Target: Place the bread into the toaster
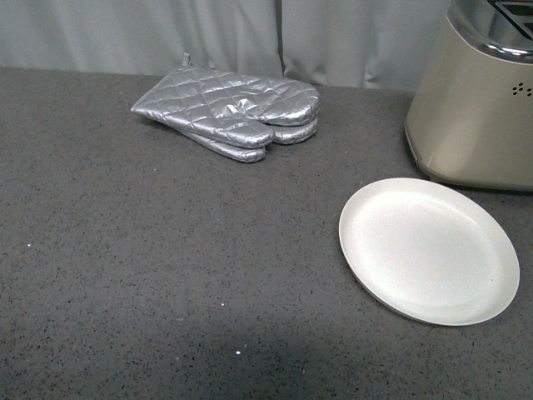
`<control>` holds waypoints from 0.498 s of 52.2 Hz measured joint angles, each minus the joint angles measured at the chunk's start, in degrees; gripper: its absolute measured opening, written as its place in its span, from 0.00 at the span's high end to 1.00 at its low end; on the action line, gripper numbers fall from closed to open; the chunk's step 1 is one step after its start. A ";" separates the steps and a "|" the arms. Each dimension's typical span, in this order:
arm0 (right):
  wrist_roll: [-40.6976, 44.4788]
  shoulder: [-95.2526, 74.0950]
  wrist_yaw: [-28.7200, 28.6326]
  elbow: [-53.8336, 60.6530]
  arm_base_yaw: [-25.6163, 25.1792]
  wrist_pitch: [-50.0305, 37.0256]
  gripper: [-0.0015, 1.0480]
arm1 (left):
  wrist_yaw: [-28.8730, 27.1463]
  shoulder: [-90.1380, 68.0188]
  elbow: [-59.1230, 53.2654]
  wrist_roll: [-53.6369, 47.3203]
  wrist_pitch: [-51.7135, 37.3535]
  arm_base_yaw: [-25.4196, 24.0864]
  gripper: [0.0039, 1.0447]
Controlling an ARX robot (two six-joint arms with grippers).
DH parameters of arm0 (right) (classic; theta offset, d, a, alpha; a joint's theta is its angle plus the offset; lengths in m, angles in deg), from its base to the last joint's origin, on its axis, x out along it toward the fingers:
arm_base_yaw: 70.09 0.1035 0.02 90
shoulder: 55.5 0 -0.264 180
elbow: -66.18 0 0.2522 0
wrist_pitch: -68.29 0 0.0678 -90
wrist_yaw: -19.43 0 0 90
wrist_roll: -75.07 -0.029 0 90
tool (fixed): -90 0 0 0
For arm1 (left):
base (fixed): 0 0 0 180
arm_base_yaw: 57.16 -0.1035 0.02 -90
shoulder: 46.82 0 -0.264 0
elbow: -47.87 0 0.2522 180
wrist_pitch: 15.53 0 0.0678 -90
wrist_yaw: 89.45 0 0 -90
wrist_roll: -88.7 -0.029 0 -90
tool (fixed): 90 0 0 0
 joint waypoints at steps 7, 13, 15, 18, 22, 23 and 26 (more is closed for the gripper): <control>11.72 1.27 9.99 -4.11 0.55 -4.48 0.97 | 0.00 0.00 0.00 0.00 0.00 0.00 0.06; 20.65 0.44 16.81 -6.08 0.96 -8.81 0.97 | 0.00 0.00 0.00 0.00 0.00 0.02 0.06; 24.11 -0.42 18.64 -6.62 1.18 -10.19 0.97 | 0.00 0.00 0.00 0.00 0.00 0.00 0.06; 27.85 -2.21 20.68 -7.19 1.60 -12.09 0.97 | 0.00 0.00 0.00 0.00 0.00 0.00 0.06; 31.43 -5.81 22.12 -7.96 2.23 -14.80 0.97 | 0.02 0.00 0.00 0.00 0.00 0.00 0.06; 31.82 -7.10 22.25 -8.35 2.29 -14.71 0.97 | 0.02 0.00 0.00 0.00 0.00 0.00 0.06; 32.06 -10.12 22.56 -9.25 2.32 -14.36 0.97 | 0.00 0.00 0.00 0.00 0.00 0.00 0.06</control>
